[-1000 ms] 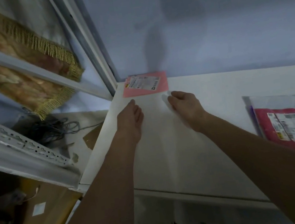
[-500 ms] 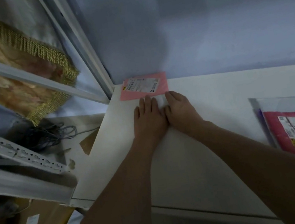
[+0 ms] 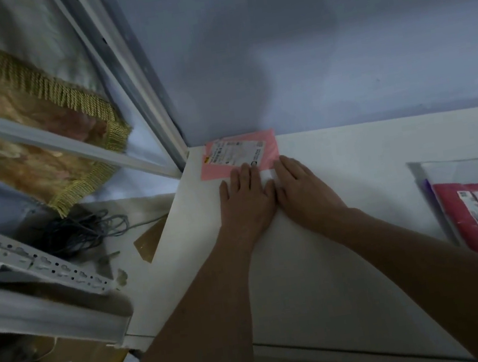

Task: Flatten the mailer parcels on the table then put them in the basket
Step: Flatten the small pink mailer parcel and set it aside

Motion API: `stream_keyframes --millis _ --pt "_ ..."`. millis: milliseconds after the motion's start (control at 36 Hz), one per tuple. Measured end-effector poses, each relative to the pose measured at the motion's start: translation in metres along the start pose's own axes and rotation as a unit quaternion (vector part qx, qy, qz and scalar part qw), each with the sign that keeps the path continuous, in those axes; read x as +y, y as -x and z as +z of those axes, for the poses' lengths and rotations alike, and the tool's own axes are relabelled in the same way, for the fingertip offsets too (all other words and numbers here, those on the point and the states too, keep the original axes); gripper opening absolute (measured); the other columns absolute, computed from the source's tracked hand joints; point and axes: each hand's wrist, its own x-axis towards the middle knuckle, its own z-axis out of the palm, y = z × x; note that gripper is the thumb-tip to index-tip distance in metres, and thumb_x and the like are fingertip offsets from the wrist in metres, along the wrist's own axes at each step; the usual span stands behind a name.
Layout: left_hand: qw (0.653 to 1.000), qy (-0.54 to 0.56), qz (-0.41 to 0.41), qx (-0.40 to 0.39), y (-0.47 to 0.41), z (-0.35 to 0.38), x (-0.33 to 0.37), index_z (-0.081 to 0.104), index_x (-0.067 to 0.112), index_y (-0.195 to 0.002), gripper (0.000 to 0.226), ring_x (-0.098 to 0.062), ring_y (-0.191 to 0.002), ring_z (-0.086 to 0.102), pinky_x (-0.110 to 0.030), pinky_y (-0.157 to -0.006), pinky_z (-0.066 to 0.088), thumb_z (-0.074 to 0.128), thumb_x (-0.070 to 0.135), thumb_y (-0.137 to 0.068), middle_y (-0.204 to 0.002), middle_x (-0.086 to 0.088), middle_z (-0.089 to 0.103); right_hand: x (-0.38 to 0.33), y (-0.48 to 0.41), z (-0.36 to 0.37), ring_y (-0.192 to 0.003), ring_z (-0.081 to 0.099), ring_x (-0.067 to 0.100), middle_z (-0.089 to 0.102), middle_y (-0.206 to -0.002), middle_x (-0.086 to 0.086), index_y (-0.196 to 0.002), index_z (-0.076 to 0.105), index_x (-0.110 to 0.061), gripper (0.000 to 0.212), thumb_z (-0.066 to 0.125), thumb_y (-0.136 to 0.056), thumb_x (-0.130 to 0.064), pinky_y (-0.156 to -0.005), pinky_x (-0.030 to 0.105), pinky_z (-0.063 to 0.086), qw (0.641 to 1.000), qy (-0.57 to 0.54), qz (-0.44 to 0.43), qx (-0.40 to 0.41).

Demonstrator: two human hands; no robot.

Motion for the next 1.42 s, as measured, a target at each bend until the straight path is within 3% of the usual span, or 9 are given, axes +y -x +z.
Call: stream_keyframes --millis 167,278,417,556,806,1000,1083,1250,1417 --pt "1.0 -0.004 -0.006 0.008 0.029 0.007 0.011 0.013 0.014 -0.153 0.062 -0.022 -0.148 0.005 -0.046 -0.118 0.006 0.01 0.047 -0.1 -0.161 -0.005 0.009 -0.004 0.016 -0.007 -0.147 0.016 0.025 0.019 -0.158 0.016 -0.151 0.019 -0.002 0.056 0.035 -0.101 -0.023 -0.119 0.03 0.008 1.0 0.0 0.018 -0.009" --pt "1.0 -0.005 0.001 0.001 0.051 0.006 0.021 0.015 0.016 -0.153 0.089 -0.022 -0.148 0.007 -0.046 -0.118 0.006 -0.015 0.054 -0.079 -0.16 -0.004 0.011 -0.001 0.034 -0.012 -0.146 0.018 0.028 0.022 -0.157 0.019 -0.15 0.023 0.0 0.056 0.039 -0.099 -0.018 -0.119 0.028 0.006 1.0 0.002 0.005 -0.003" --pt "1.0 0.0 -0.006 0.031 0.081 0.007 0.037 0.05 0.009 -0.138 0.067 -0.031 -0.133 0.044 -0.053 -0.106 0.033 0.013 0.045 -0.095 -0.144 -0.012 0.046 -0.001 0.061 -0.02 -0.13 0.046 0.038 0.05 -0.137 0.028 -0.134 0.047 0.011 0.048 0.044 -0.092 -0.013 -0.113 0.038 0.021 1.0 0.017 -0.001 0.006" --pt "1.0 0.012 0.021 -0.005 0.107 0.005 0.052 0.022 0.012 -0.151 0.098 -0.028 -0.147 0.014 -0.047 -0.116 0.013 -0.033 0.053 -0.081 -0.158 -0.01 0.019 0.001 0.081 -0.025 -0.108 0.063 0.039 0.065 -0.115 0.027 -0.115 0.061 0.013 0.054 0.035 -0.083 -0.021 -0.095 0.051 0.048 0.998 0.048 -0.028 0.006" --pt "0.997 -0.022 0.057 0.04 0.158 0.008 0.079 0.058 0.006 -0.13 0.06 -0.034 -0.125 0.052 -0.048 -0.1 0.043 0.012 0.035 -0.102 -0.134 -0.015 0.056 0.011 0.128 -0.046 -0.108 0.062 0.038 0.065 -0.113 0.024 -0.111 0.064 0.009 0.052 0.029 -0.089 -0.022 -0.094 0.048 0.051 0.997 0.057 -0.021 -0.056" --pt "0.994 -0.041 0.098 0.021 0.178 -0.008 0.103 0.07 0.01 -0.109 0.047 -0.032 -0.097 0.067 -0.038 -0.077 0.054 0.034 0.027 -0.084 -0.106 -0.008 0.071 0.01 0.147 -0.074 -0.098 0.059 0.031 0.062 -0.111 0.014 -0.123 0.051 -0.009 0.034 0.045 -0.096 -0.029 -0.081 0.038 0.052 0.999 0.034 0.031 -0.009" --pt "0.994 -0.02 0.104 0.03 0.182 -0.027 0.116 0.071 0.012 -0.087 0.036 -0.026 -0.076 0.066 -0.03 -0.068 0.048 0.036 0.014 -0.076 -0.082 -0.004 0.07 0.012 0.141 -0.078 -0.108 0.054 0.031 0.057 -0.119 0.013 -0.127 0.049 -0.011 0.037 0.044 -0.097 -0.03 -0.089 0.041 0.049 0.998 0.017 0.06 0.012" --pt "0.997 0.007 0.057 0.055 0.16 -0.04 0.117 0.063 0.011 -0.101 0.021 -0.025 -0.093 0.06 -0.037 -0.087 0.048 0.044 0.014 -0.093 -0.1 -0.009 0.064 0.007 0.125 -0.076 -0.131 0.04 0.03 0.042 -0.143 0.013 -0.144 0.037 -0.009 0.048 0.038 -0.101 -0.031 -0.108 0.037 0.033 0.997 -0.019 0.076 0.003" --pt "0.991 0.012 0.035 0.125 0.127 -0.027 0.102 0.063 0.008 -0.105 0.024 -0.027 -0.103 0.061 -0.037 -0.092 0.044 0.048 0.019 -0.091 -0.11 -0.011 0.065 0.011 0.118 -0.047 -0.13 0.043 0.036 0.046 -0.14 0.02 -0.14 0.043 -0.003 0.066 0.023 -0.092 -0.045 -0.106 0.049 0.038 0.996 0.02 0.048 -0.072"
